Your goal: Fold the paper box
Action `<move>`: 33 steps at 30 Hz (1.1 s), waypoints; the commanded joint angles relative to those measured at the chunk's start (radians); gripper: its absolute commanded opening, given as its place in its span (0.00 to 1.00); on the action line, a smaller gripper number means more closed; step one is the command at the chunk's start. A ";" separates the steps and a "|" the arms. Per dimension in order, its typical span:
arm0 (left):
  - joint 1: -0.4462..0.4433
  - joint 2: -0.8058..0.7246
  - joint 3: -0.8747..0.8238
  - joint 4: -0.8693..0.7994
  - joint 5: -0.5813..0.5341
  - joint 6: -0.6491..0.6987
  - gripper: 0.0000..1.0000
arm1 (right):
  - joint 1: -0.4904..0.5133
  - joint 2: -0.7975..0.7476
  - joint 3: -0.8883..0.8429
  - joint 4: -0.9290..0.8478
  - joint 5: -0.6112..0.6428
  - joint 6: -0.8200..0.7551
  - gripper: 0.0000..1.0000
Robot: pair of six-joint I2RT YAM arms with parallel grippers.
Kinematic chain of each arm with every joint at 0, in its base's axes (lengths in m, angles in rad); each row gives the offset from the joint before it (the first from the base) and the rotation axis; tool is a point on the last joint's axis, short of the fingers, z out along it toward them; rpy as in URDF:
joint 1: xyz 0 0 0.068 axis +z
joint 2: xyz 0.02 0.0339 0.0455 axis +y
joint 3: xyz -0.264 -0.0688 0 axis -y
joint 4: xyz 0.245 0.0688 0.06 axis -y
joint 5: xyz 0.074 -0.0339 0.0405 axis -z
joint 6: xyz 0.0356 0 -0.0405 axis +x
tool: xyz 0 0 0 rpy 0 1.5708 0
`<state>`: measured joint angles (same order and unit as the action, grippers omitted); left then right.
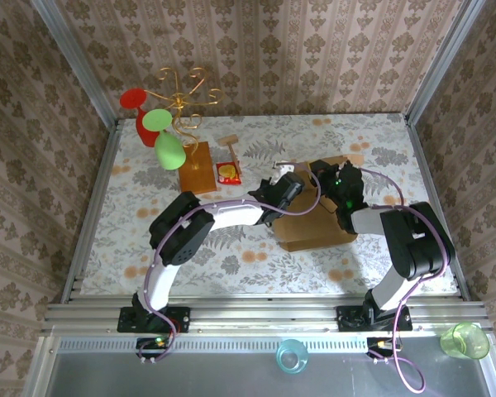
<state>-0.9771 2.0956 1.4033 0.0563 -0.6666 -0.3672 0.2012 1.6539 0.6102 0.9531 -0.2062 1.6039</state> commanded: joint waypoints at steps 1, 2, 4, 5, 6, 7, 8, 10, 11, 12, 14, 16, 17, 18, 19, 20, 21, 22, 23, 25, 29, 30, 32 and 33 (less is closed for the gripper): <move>0.034 0.026 -0.026 -0.082 -0.131 0.029 0.00 | 0.004 -0.032 -0.035 -0.077 -0.047 -0.008 0.15; 0.034 0.026 -0.032 -0.074 -0.138 0.033 0.00 | 0.003 -0.035 -0.038 -0.077 -0.050 -0.009 0.19; 0.034 0.025 -0.048 -0.059 -0.149 0.039 0.00 | 0.003 -0.041 -0.045 -0.071 -0.054 -0.003 0.27; 0.034 0.023 -0.057 -0.054 -0.155 0.044 0.00 | 0.002 -0.045 -0.049 -0.070 -0.055 -0.001 0.30; 0.032 0.017 -0.071 -0.039 -0.160 0.050 0.00 | 0.000 -0.056 -0.055 -0.068 -0.055 0.001 0.34; 0.032 0.010 -0.086 -0.021 -0.164 0.060 0.00 | -0.003 -0.070 -0.060 -0.070 -0.055 -0.002 0.37; 0.032 0.004 -0.100 -0.004 -0.166 0.072 0.00 | -0.005 -0.086 -0.064 -0.077 -0.056 -0.008 0.41; 0.034 -0.014 -0.131 0.021 -0.172 0.093 0.00 | -0.011 -0.139 -0.072 -0.118 -0.053 -0.032 0.50; 0.037 -0.022 -0.143 0.026 -0.175 0.104 0.00 | -0.014 -0.169 -0.076 -0.149 -0.050 -0.049 0.53; 0.038 -0.033 -0.159 0.033 -0.180 0.112 0.00 | -0.018 -0.207 -0.077 -0.192 -0.045 -0.074 0.57; 0.045 -0.060 -0.197 0.056 -0.179 0.129 0.00 | -0.026 -0.299 -0.080 -0.288 -0.030 -0.124 0.63; 0.052 -0.093 -0.247 0.084 -0.176 0.150 0.00 | -0.042 -0.381 -0.088 -0.376 -0.012 -0.170 0.65; 0.055 -0.107 -0.270 0.097 -0.171 0.160 0.00 | -0.054 -0.412 -0.091 -0.406 -0.007 -0.184 0.65; 0.060 -0.125 -0.295 0.109 -0.161 0.173 0.00 | -0.068 -0.440 -0.090 -0.436 -0.009 -0.201 0.66; 0.064 -0.143 -0.320 0.125 -0.158 0.190 0.00 | -0.084 -0.464 -0.088 -0.467 -0.016 -0.220 0.66; 0.066 -0.159 -0.343 0.139 -0.156 0.205 0.00 | -0.099 -0.480 -0.080 -0.499 -0.024 -0.241 0.66; 0.066 -0.178 -0.373 0.160 -0.144 0.227 0.00 | -0.116 -0.490 -0.062 -0.543 -0.035 -0.269 0.66; 0.069 -0.199 -0.397 0.171 -0.133 0.244 0.00 | -0.131 -0.494 -0.045 -0.582 -0.051 -0.292 0.65; 0.074 -0.217 -0.417 0.172 -0.119 0.251 0.00 | -0.141 -0.493 -0.033 -0.599 -0.059 -0.310 0.63; 0.083 -0.256 -0.469 0.199 -0.079 0.283 0.00 | -0.152 -0.477 -0.007 -0.609 -0.085 -0.335 0.54; 0.105 -0.328 -0.554 0.229 0.017 0.316 0.00 | -0.138 -0.428 0.056 -0.640 -0.101 -0.377 0.50; 0.108 -0.343 -0.573 0.237 0.028 0.327 0.00 | -0.130 -0.411 0.074 -0.650 -0.101 -0.386 0.50; 0.119 -0.360 -0.594 0.237 0.040 0.339 0.00 | -0.113 -0.367 0.111 -0.662 -0.113 -0.398 0.49; 0.125 -0.364 -0.598 0.236 0.052 0.347 0.00 | -0.102 -0.345 0.126 -0.658 -0.116 -0.399 0.49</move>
<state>-0.8646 1.7432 0.8387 0.3485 -0.6724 -0.1177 0.0757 1.2652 0.6800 0.3344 -0.2882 1.2583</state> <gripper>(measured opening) 0.083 0.491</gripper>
